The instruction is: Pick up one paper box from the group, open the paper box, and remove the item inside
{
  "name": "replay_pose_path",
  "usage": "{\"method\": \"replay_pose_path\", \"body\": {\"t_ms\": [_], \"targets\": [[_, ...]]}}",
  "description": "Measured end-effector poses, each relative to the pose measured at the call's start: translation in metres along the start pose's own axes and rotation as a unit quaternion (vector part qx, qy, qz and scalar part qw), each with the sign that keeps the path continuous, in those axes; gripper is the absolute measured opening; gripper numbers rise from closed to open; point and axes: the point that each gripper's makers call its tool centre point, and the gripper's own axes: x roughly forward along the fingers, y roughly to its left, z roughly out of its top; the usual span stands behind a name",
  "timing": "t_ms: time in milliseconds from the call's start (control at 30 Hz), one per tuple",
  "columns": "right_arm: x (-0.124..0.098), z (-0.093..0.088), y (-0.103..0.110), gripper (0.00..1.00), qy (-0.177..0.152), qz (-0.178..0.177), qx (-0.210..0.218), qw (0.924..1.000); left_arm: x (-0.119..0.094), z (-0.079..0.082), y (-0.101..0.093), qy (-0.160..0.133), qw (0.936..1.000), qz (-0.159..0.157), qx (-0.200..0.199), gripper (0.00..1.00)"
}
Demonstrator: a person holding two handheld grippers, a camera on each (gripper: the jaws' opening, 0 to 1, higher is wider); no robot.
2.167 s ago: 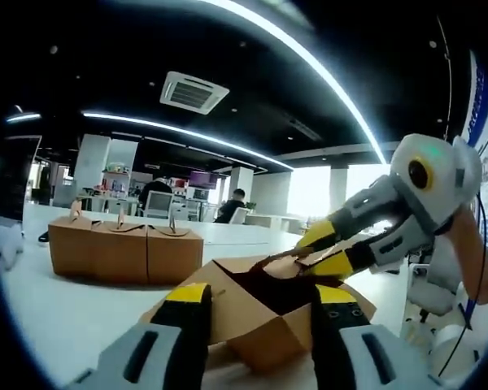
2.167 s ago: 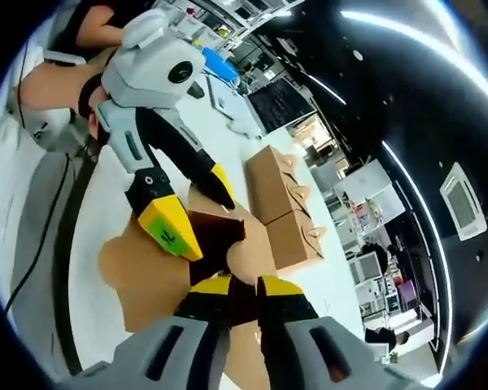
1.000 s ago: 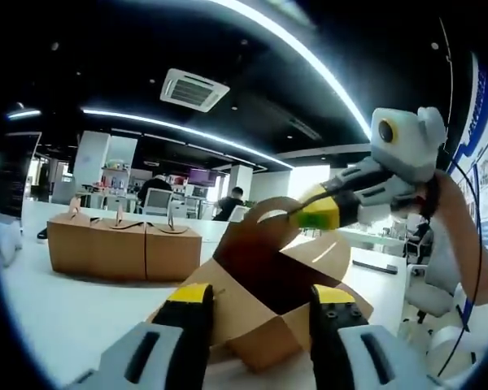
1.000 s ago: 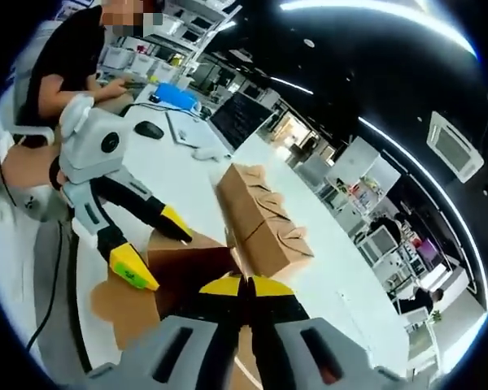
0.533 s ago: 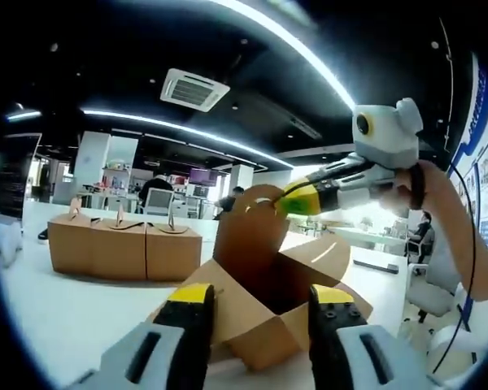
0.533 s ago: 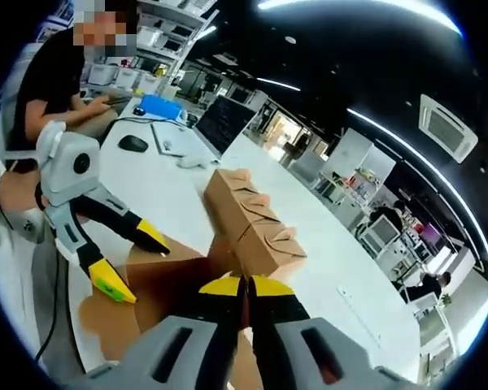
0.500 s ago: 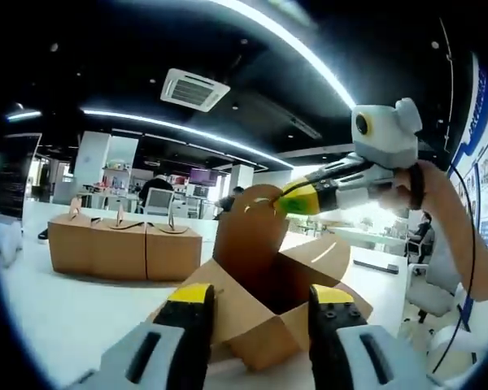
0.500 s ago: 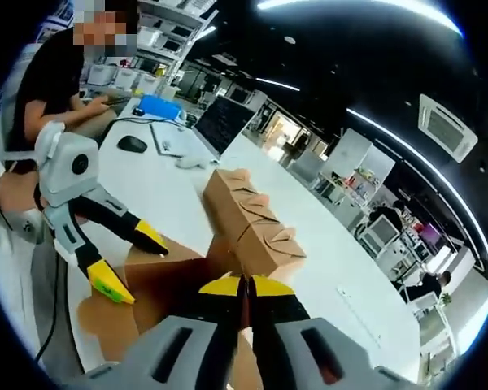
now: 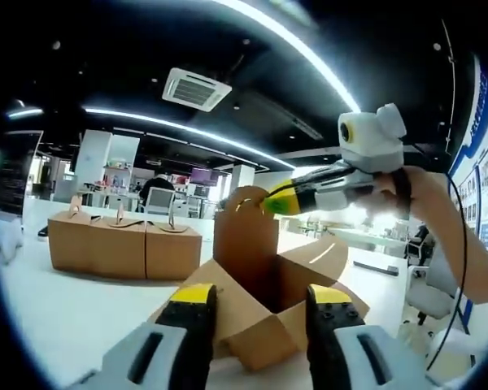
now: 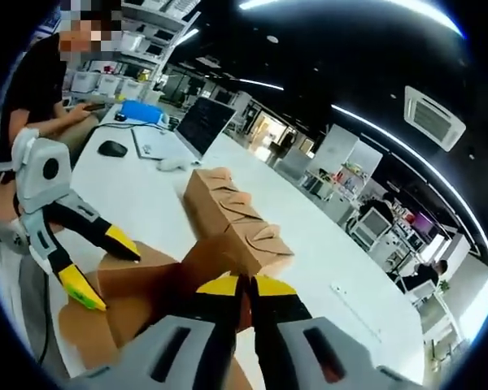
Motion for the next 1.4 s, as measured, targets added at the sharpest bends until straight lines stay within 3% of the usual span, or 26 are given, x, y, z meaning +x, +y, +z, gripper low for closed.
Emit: {"method": "replay_pose_path", "body": {"t_ms": [200, 400, 1400], "targets": [[0.012, -0.003, -0.005, 0.14, -0.001, -0.011, 0.014, 0.9998, 0.0, 0.0, -0.001, 0.0, 1.0, -0.001, -0.002, 0.44], [0.022, -0.009, -0.004, 0.23, 0.01, -0.021, 0.008, 0.9997, 0.004, 0.002, 0.022, 0.0, 1.0, -0.001, -0.002, 0.44], [0.042, -0.035, 0.003, 0.31, 0.034, -0.015, 0.03, 0.9988, -0.004, -0.001, 0.004, 0.0, 1.0, 0.001, 0.005, 0.44]]}}
